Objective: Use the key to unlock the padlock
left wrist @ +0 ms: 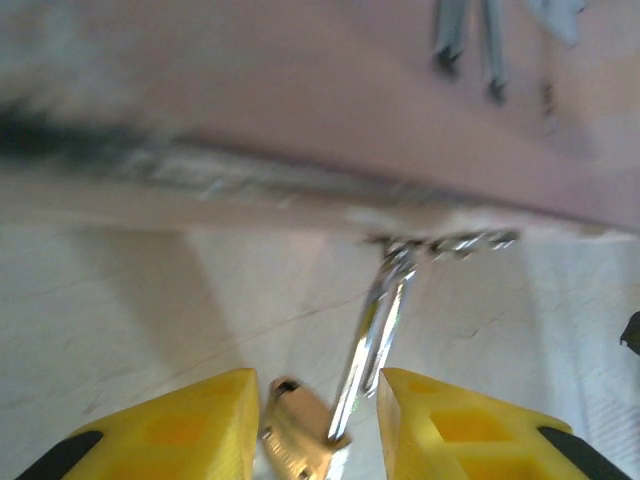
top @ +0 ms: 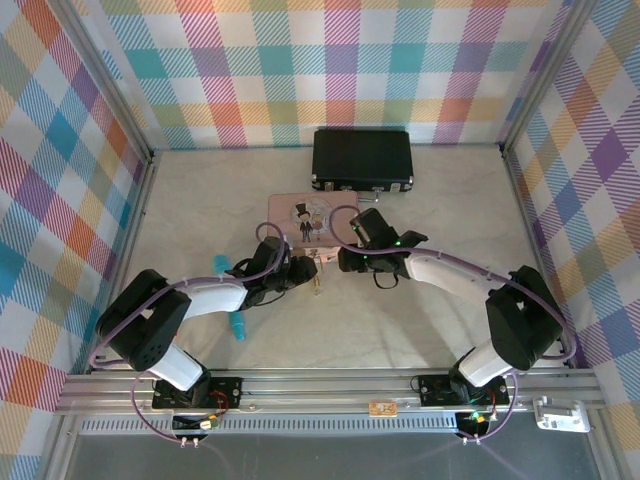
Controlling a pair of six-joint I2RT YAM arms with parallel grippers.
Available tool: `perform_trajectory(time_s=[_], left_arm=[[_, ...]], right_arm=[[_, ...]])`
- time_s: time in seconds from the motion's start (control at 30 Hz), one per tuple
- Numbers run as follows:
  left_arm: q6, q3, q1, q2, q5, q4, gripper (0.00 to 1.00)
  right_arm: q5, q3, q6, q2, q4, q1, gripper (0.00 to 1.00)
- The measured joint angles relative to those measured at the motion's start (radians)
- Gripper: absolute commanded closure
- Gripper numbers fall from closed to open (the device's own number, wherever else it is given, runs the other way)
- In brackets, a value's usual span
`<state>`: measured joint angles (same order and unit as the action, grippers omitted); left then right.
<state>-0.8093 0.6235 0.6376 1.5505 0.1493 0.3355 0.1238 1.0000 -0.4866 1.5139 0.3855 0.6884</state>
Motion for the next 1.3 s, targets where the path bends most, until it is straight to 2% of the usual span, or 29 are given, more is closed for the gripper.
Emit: perform_trajectory(time_s=[0.17,0.47,0.87,1.07,1.2,1.3], left_arm=[[0.027,0.032,0.001,0.029,-0.004,0.016,0.75],[0.048,0.05,0.002,0.102,0.013,0.016,0.88],[0.047,0.047,0.002,0.101,0.018,0.033,0.86],[0.048,0.047,0.002,0.101,0.018,0.033,0.91],[0.048,0.045,0.002,0.097,0.018,0.031,0.91],[0.047,0.035,0.002,0.081,0.015,0.029,0.98]], right_arm=[[0.0,-0.029,0.0,-0.05,0.0,-0.046,0.44],[-0.004,-0.029,0.014,-0.055,-0.003,-0.055,0.44],[-0.008,0.019,0.05,-0.055,-0.002,-0.069,0.44],[-0.02,0.021,0.05,-0.055,-0.003,-0.073,0.44],[-0.019,0.03,0.048,-0.048,-0.002,-0.076,0.39],[-0.02,0.057,0.042,-0.024,-0.003,-0.094,0.35]])
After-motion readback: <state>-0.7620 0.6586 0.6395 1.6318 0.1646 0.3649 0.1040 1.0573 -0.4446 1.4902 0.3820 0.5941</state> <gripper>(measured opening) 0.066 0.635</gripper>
